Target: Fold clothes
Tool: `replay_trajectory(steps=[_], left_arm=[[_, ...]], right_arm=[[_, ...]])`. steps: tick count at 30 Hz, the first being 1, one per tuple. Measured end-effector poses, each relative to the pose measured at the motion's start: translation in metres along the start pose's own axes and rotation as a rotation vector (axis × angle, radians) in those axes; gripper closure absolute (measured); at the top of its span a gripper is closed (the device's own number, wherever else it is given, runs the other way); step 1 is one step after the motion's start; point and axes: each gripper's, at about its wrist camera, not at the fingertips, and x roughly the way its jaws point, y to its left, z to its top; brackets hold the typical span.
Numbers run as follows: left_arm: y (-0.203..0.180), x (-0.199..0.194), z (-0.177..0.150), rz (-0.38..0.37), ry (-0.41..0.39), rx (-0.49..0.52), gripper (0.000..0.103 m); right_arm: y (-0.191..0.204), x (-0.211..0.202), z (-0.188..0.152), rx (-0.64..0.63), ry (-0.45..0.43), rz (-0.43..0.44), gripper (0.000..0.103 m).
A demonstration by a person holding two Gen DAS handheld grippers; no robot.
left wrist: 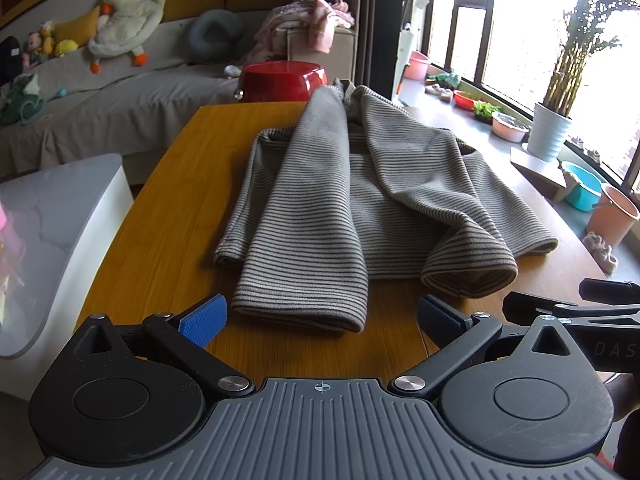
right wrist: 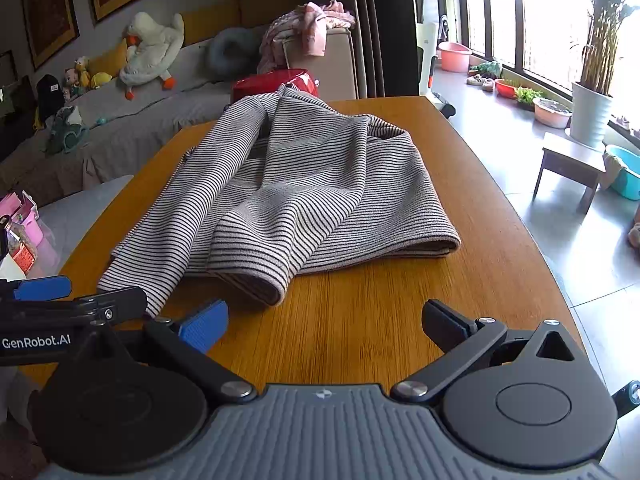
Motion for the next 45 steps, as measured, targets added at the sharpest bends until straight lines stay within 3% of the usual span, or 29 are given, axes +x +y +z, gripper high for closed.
replay_trajectory(steps=[32,36,43,45], left_arm=[[0.003,0.011,0.007,-0.017,0.021,-0.004,0.000],[0.011,0.028,0.025,-0.053,0.030,-0.017,0.000],[0.021,0.072,0.063,-0.154,0.076,-0.037,0.000],[0.025,0.079,0.076,-0.168,0.057,-0.043,0.000]], right_arm=[[-0.006,0.008,0.002,0.020,0.027,0.018,0.000],[-0.017,0.016,0.012,0.042,0.016,0.016,0.000],[-0.041,0.040,0.042,0.131,-0.028,0.122,0.000],[-0.043,0.049,0.053,0.128,-0.034,0.140,0.000]])
